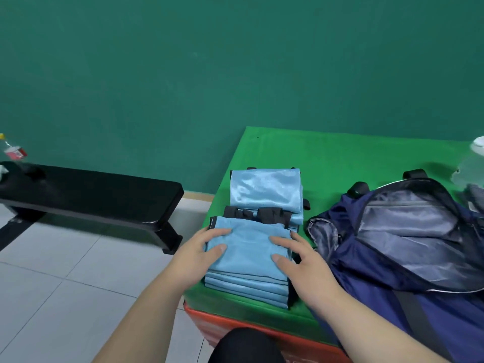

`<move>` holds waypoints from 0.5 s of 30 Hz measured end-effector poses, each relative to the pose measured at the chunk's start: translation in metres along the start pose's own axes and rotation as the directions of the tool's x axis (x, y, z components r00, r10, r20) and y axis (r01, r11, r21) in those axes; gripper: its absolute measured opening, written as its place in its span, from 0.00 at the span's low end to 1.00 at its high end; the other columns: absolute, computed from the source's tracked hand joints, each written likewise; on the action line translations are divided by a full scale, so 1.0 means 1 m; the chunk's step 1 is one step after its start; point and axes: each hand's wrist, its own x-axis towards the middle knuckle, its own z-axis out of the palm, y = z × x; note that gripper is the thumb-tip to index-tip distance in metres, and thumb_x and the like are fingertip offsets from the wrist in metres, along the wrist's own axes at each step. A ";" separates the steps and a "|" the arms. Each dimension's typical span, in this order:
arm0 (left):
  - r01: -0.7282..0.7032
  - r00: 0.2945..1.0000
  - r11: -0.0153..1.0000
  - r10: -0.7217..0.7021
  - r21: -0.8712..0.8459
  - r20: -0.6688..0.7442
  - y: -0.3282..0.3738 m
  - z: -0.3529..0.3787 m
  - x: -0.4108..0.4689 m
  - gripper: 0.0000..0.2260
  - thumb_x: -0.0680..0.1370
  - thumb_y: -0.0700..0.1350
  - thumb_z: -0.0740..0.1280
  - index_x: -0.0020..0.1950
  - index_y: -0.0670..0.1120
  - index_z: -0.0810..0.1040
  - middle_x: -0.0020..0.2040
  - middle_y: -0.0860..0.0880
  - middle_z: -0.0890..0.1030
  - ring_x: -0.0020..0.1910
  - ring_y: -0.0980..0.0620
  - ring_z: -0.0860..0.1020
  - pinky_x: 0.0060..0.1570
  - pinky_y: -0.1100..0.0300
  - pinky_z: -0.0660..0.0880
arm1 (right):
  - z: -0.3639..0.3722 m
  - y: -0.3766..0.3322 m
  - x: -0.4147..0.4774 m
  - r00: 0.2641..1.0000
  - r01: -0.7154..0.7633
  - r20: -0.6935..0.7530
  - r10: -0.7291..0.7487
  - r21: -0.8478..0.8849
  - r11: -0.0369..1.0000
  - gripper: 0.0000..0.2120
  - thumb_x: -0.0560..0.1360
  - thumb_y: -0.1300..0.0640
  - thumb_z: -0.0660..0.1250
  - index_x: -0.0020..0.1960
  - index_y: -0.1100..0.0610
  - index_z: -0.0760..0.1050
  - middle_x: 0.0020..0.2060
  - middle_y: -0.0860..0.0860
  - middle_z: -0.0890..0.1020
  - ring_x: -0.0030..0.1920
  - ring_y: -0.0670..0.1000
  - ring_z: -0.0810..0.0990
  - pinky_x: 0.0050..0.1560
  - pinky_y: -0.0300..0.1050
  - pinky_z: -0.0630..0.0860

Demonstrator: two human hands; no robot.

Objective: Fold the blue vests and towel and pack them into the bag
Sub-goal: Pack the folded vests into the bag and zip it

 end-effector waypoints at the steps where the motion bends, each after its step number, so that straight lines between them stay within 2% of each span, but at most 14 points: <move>1: 0.015 1.000 1.000 -0.015 -0.012 0.018 -0.002 -0.002 0.002 0.15 0.79 0.50 0.69 0.58 0.71 0.77 0.64 0.66 0.74 0.65 0.63 0.72 0.69 0.55 0.68 | -0.001 0.001 0.001 1.000 -0.010 0.014 0.010 0.001 1.000 0.15 0.76 0.51 0.73 0.56 0.31 0.79 0.77 0.42 0.61 0.76 0.37 0.56 0.72 0.39 0.57; 5: 0.054 0.998 0.996 -0.052 -0.073 0.036 -0.007 -0.003 0.003 0.15 0.78 0.52 0.70 0.59 0.71 0.77 0.66 0.63 0.75 0.67 0.58 0.73 0.69 0.51 0.70 | -0.001 0.001 0.001 0.999 -0.026 0.041 0.026 0.000 1.000 0.16 0.75 0.50 0.73 0.56 0.29 0.78 0.77 0.40 0.61 0.76 0.37 0.56 0.71 0.41 0.58; 9: 0.079 0.997 0.985 -0.077 -0.154 0.017 -0.011 -0.001 -0.003 0.15 0.77 0.51 0.71 0.59 0.69 0.78 0.65 0.62 0.76 0.62 0.49 0.78 0.64 0.48 0.74 | 0.004 -0.001 -0.002 0.997 -0.008 0.079 0.013 -0.067 0.998 0.16 0.77 0.51 0.71 0.59 0.32 0.76 0.77 0.39 0.58 0.70 0.32 0.56 0.65 0.35 0.57; 12: 0.085 0.996 0.980 -0.088 -0.180 -0.007 -0.015 -0.001 -0.016 0.14 0.78 0.50 0.71 0.58 0.69 0.79 0.63 0.65 0.76 0.64 0.57 0.75 0.67 0.51 0.72 | 0.006 0.001 -0.005 0.996 -0.005 0.089 0.012 -0.070 0.998 0.17 0.77 0.53 0.71 0.60 0.33 0.76 0.77 0.39 0.58 0.70 0.32 0.55 0.66 0.33 0.55; 15: 0.090 0.995 0.973 -0.097 -0.211 -0.022 -0.018 0.000 -0.027 0.14 0.78 0.49 0.71 0.59 0.68 0.79 0.61 0.66 0.77 0.65 0.58 0.74 0.67 0.52 0.72 | 0.005 0.000 -0.006 0.992 -0.002 0.127 0.009 -0.058 0.998 0.17 0.77 0.53 0.71 0.59 0.32 0.77 0.77 0.39 0.58 0.74 0.34 0.53 0.65 0.32 0.56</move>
